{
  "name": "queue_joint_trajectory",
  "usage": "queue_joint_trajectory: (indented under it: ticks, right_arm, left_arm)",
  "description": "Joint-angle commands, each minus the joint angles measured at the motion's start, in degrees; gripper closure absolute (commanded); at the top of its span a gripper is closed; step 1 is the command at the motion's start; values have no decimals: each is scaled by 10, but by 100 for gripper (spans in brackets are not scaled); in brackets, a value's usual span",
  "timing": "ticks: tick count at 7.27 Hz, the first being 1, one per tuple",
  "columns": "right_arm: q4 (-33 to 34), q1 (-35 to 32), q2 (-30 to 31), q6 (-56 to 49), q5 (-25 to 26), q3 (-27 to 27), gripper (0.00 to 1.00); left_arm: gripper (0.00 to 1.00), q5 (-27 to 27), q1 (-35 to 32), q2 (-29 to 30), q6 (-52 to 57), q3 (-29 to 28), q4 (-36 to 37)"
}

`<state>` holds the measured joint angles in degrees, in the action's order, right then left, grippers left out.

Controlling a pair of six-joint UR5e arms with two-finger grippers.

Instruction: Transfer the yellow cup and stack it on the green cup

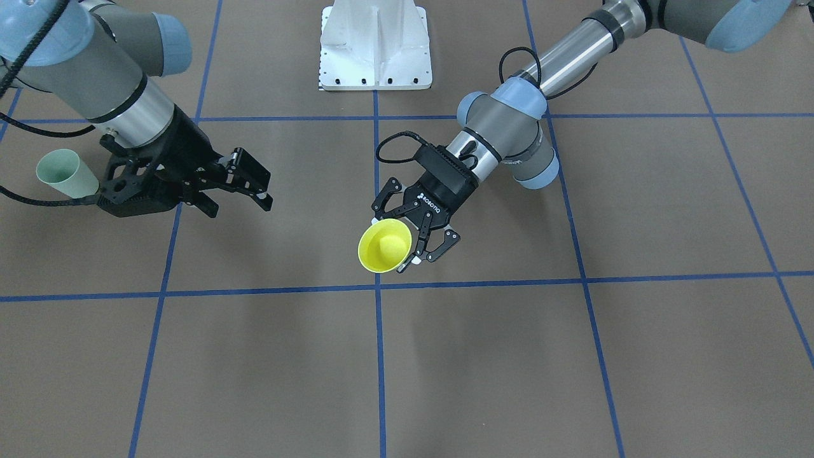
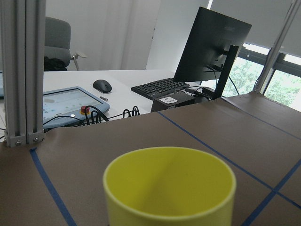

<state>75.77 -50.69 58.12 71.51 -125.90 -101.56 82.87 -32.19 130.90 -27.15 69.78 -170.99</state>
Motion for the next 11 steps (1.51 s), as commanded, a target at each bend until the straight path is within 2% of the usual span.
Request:
queue_joint_trajectory:
  ticks: [1, 3, 5, 7, 11]
  right_arm:
    - [-2, 22, -57, 68, 12, 36, 0]
    - [-4, 43, -80, 102, 37, 52, 0]
    - [-1, 54, -79, 106, 28, 52, 2]
    - [4, 55, -70, 105, -39, 52, 4]
    - [3, 56, -57, 97, -43, 56, 6]
  left_arm:
    - [34, -45, 26, -4, 87, 2, 0]
    - [31, -119, 84, 1, 134, 4, -1]
    - [31, -123, 91, 3, 135, 4, -1]
    - [31, -124, 91, 4, 135, 6, 0]
    - [31, -132, 92, 5, 132, 30, -3]
